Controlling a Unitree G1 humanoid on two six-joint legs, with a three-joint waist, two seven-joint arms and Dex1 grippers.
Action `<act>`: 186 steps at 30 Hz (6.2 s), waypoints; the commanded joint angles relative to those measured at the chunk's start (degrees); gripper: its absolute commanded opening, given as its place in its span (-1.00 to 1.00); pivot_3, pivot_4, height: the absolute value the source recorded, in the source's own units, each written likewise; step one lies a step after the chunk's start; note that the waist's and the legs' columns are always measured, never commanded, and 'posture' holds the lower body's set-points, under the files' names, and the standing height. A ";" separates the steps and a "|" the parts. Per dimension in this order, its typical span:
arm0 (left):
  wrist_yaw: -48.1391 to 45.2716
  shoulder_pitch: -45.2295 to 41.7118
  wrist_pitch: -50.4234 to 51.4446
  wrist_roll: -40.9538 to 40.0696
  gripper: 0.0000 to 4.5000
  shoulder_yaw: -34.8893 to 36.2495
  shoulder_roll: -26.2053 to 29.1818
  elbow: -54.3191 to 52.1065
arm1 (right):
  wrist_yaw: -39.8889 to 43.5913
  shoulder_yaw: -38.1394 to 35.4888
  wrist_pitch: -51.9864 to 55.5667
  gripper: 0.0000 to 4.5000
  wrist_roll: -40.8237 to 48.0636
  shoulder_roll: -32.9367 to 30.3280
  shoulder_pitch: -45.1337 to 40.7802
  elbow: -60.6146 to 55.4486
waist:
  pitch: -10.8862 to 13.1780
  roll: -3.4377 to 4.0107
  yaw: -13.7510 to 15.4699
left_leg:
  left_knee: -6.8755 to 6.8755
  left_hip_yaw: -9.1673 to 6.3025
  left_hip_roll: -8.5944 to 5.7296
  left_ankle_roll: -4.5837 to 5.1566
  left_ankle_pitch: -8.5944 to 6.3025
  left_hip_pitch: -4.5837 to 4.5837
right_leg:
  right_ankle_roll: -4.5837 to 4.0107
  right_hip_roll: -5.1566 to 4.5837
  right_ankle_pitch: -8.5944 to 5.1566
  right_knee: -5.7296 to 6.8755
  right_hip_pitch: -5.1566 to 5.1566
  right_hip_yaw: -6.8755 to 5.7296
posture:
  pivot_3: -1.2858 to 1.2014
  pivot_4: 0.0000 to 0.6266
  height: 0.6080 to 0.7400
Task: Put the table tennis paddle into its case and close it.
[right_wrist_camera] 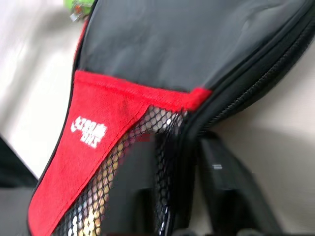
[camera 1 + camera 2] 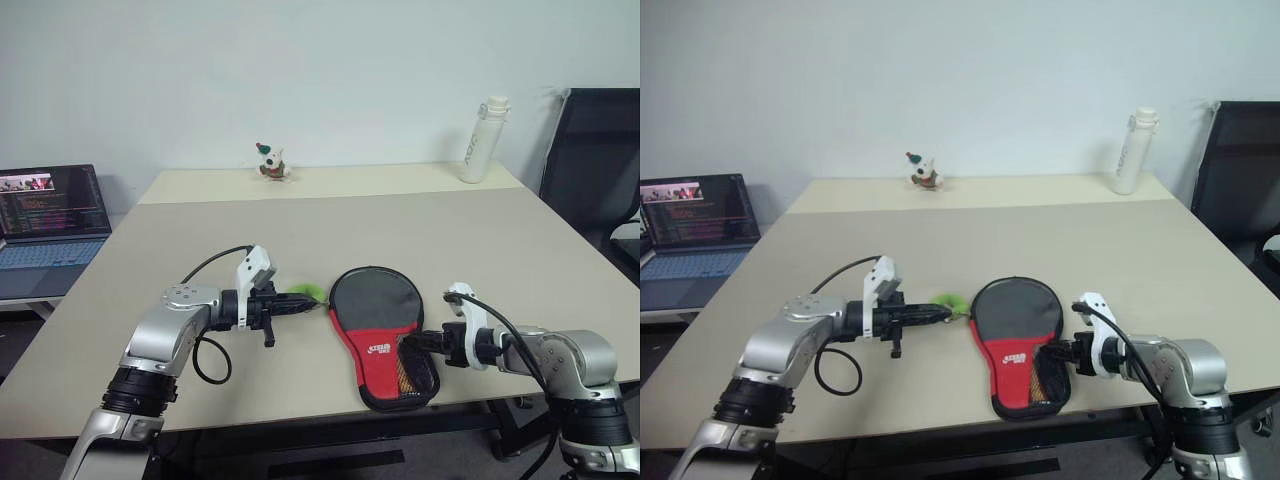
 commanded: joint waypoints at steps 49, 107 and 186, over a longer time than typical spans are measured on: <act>10.82 -21.37 -26.61 22.81 0.99 -7.74 -9.87 50.63 | 0.96 20.90 -33.82 1.00 -17.88 8.62 -7.61 8.17 | -0.03 -0.12 0.67 | 0.07 0.02 -0.06 -0.01 0.00 -0.01 | 0.08 -0.03 0.06 0.00 0.01 -0.01 | 0.03 -0.52 1.00; 19.12 -27.98 -21.41 19.94 -0.98 2.63 -12.78 54.71 | -0.99 25.19 -39.96 1.00 -30.17 12.30 -5.72 20.26 | -0.31 -0.46 0.02 | 0.16 -0.03 -0.03 0.00 0.02 0.81 | 0.20 -0.02 0.24 -0.08 0.84 -0.04 | 0.03 -0.52 1.00; 42.58 -46.22 -48.14 48.87 0.02 -12.36 -31.38 70.91 | -8.77 21.69 -28.75 1.00 -29.94 20.68 3.17 11.01 | -1.24 -0.71 0.14 | -0.09 -0.02 0.00 -0.29 -0.19 0.61 | 0.37 -0.01 0.27 -0.79 0.86 -0.09 | 0.03 -0.52 1.00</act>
